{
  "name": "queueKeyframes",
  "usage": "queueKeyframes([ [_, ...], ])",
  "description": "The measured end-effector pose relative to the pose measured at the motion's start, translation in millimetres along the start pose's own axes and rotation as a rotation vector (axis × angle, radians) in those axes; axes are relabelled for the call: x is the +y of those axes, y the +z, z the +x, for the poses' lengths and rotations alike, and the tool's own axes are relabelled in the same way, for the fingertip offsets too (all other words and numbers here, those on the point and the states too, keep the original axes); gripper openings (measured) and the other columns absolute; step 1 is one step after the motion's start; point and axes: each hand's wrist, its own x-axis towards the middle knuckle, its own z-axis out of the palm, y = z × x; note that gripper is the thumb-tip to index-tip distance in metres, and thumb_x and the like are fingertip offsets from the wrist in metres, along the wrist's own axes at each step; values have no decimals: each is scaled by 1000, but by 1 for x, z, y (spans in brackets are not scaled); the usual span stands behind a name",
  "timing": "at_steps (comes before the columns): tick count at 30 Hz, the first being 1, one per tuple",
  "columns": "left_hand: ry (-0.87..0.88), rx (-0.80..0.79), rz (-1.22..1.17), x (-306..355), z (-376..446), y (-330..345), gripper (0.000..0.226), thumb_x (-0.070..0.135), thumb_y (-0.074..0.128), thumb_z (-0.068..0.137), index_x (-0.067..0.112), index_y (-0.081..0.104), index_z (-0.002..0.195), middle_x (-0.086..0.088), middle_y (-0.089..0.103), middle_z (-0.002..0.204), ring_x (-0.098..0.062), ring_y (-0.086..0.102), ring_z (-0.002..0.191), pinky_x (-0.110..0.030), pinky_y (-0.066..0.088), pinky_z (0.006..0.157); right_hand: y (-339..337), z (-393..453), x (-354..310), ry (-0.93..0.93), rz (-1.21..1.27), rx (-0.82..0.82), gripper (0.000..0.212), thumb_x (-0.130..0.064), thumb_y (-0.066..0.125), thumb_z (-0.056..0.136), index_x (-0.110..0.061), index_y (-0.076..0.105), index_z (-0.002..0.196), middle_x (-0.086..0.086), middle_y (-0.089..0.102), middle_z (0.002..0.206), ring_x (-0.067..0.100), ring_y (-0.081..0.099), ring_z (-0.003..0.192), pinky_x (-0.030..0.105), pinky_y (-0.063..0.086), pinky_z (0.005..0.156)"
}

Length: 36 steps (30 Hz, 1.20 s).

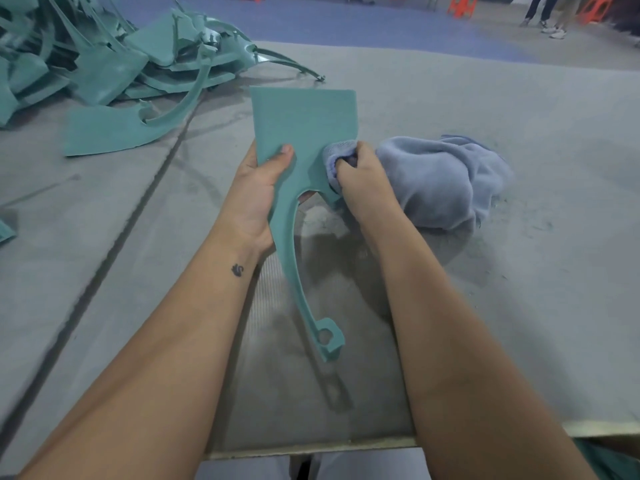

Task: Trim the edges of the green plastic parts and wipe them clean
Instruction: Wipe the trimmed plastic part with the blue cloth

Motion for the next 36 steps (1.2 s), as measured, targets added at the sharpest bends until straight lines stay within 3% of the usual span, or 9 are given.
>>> queueKeyframes([
  [5,-48,51,87,-2,-2,4,21,-6,49,95,12,59,102,-2,75,80,-18,73,71,-28,57,59,-3,1,1,-101,102,130,37,3,44,90,-21,47,62,-7,46,59,-3,41,50,12,34,52],
  [9,-60,52,131,0,0,4,22,-6,50,94,12,59,101,0,75,79,-17,72,71,-28,57,58,-6,0,-3,-13,177,150,38,-5,42,95,-15,50,60,-8,41,54,8,36,54,25,33,56],
  [12,-56,37,154,3,0,2,22,-6,51,93,13,59,102,0,75,82,-17,73,74,-28,57,60,-11,1,-7,209,369,184,28,-18,43,101,0,62,93,7,56,73,17,48,68,28,42,62],
  [14,-72,7,176,5,0,-3,24,-6,51,93,13,61,104,-2,76,87,-19,73,78,-29,58,63,-19,4,-6,295,515,251,29,-18,39,102,-3,58,117,16,65,110,22,57,82,26,45,65],
  [17,-113,-30,211,7,-2,-8,26,-6,51,92,12,61,108,-4,75,92,-21,73,82,-31,59,65,-27,10,-6,317,730,242,38,-14,34,101,2,48,132,21,50,139,32,57,118,28,47,76],
  [21,-141,-2,213,8,-1,-10,23,-4,51,93,11,61,106,-5,75,89,-22,73,78,-32,59,63,-16,8,-2,143,657,30,29,-15,49,96,3,55,118,21,64,113,33,63,100,45,51,89],
  [27,-192,-20,242,6,-2,-14,24,-6,50,93,11,61,105,-5,75,88,-21,73,75,-33,61,65,-18,8,6,-102,214,156,10,-5,59,90,-13,59,84,-4,60,72,-3,55,60,14,45,61],
  [32,-247,-105,193,5,-4,-12,30,-6,51,89,9,60,113,-10,74,98,-25,72,82,-35,61,68,-19,11,2,62,291,344,39,-29,47,100,-18,42,63,-6,40,57,10,38,54,24,36,57],
  [36,-229,-135,201,3,-6,-8,33,-2,56,83,8,61,113,-11,74,98,-25,72,82,-35,60,74,-27,14,-3,252,565,389,44,-44,44,99,-14,55,69,-3,58,62,16,57,60,27,49,58],
])
